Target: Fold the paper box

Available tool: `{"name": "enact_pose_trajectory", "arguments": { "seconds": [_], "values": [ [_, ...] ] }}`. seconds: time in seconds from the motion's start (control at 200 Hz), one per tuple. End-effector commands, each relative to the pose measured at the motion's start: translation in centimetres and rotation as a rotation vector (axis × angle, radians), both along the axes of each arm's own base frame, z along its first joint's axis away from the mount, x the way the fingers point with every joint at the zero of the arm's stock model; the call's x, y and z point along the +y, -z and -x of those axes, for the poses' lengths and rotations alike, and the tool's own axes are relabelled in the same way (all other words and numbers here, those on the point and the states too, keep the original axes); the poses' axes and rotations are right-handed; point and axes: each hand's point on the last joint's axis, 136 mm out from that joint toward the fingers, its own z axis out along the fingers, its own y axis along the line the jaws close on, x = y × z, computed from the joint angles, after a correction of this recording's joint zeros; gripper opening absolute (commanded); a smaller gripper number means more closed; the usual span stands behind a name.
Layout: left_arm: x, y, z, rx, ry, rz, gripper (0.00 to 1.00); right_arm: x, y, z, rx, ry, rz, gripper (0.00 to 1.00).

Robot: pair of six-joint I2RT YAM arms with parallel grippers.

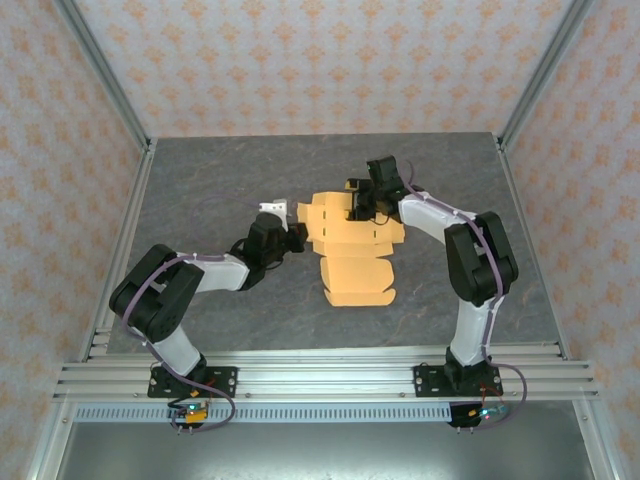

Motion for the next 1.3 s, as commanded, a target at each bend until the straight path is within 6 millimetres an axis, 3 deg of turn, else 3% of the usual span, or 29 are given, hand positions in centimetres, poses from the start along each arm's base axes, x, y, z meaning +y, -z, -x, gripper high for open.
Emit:
{"name": "enact_pose_trajectory", "arguments": {
  "seconds": [0.0,0.165,0.3,0.516,0.601,0.726,0.876,1.011,1.186,1.291],
  "values": [
    [0.0,-2.4,-0.3,-0.097,-0.002,0.0,0.07,0.0,-1.8,-1.0,-0.029,-0.004,-0.004,0.72],
    [-0.4,-2.1,0.2,-0.094,0.042,-0.039,0.08,-0.1,-2.7,-1.2,-0.03,-0.028,0.026,0.73],
    [-0.1,-3.1,0.4,-0.119,0.031,-0.029,0.08,-0.2,-1.5,-0.6,0.023,-0.035,0.034,0.65],
    [0.8,-4.1,0.0,-0.155,-0.022,-0.028,0.1,-0.2,-0.4,0.7,0.12,-0.079,0.06,0.69],
    [0.9,-3.9,-0.2,-0.158,-0.033,-0.035,0.1,0.3,-0.7,0.4,0.107,-0.095,0.044,0.58],
    [1.3,-3.7,-0.1,-0.151,-0.054,-0.04,0.12,-0.1,-1.3,0.4,0.087,-0.087,0.065,0.34],
    [2.0,-3.5,0.2,-0.136,-0.081,-0.055,0.23,-0.8,-2.5,0.2,0.034,-0.095,0.111,0.17],
    [2.0,-6.0,1.5,-0.188,-0.061,0.015,0.44,0.3,-3.4,-0.4,-0.058,-0.161,0.083,0.12],
    [4.4,-7.4,2.9,-0.18,-0.129,-0.035,0.52,0.8,-4.8,-0.4,-0.253,-0.21,0.064,0.07],
    [5.9,-6.9,3.7,-0.16,-0.17,-0.083,0.55,1.7,-6.1,-0.8,-0.402,-0.237,0.005,0.07]
  ]
}}
